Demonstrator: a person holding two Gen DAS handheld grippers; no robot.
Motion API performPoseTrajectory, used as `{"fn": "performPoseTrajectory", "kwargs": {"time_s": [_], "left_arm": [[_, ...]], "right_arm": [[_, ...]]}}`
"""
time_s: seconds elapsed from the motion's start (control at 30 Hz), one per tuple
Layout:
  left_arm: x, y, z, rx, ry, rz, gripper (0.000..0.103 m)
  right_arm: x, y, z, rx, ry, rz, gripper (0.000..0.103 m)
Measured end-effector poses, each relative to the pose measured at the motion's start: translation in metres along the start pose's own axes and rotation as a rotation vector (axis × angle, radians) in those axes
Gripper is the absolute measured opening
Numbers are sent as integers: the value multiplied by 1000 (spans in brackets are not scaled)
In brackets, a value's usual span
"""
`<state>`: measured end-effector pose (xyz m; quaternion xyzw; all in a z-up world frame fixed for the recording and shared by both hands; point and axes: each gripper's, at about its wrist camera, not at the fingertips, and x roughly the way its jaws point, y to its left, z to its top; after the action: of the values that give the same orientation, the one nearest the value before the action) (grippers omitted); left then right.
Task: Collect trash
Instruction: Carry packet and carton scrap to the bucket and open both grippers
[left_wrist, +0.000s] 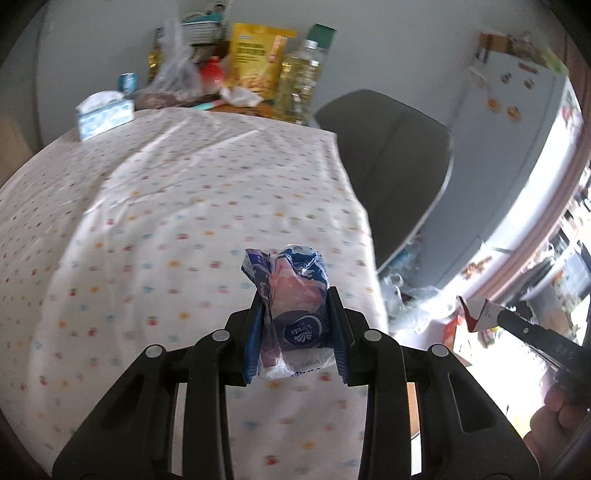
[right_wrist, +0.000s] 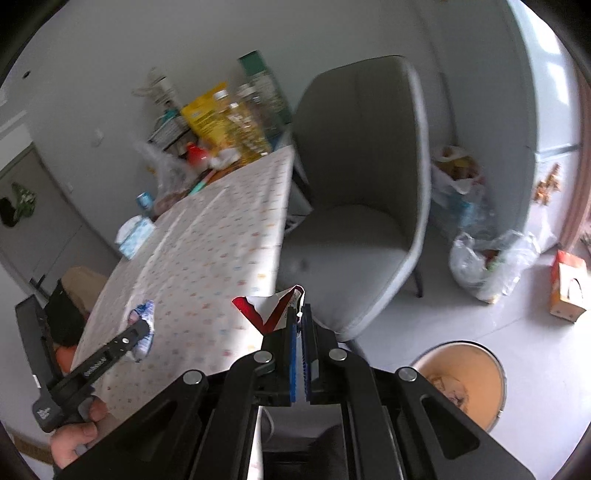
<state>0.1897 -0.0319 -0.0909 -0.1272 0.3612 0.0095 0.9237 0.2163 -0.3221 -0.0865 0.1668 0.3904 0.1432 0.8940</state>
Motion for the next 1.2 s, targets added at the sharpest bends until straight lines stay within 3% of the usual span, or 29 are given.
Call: {"fn": "performPoseTrajectory", "kwargs": {"time_s": [0.67,0.7,0.8,1.2], "left_arm": [[20,-120,-22,207,72,-120,32],[22,-124,-23,216,75,-126,32],[25,-138,-28,239,92,-144,32],[46,-204,-54,343,188,-250,33]], "right_arm": [[-7,-149,-46,222,23,-193,8],[-6,-154,-49,234,31,-192,11],[-9,-164,-56,251,13,-205,57],[-44,-196,-65,322,-33,-213,57]]}}
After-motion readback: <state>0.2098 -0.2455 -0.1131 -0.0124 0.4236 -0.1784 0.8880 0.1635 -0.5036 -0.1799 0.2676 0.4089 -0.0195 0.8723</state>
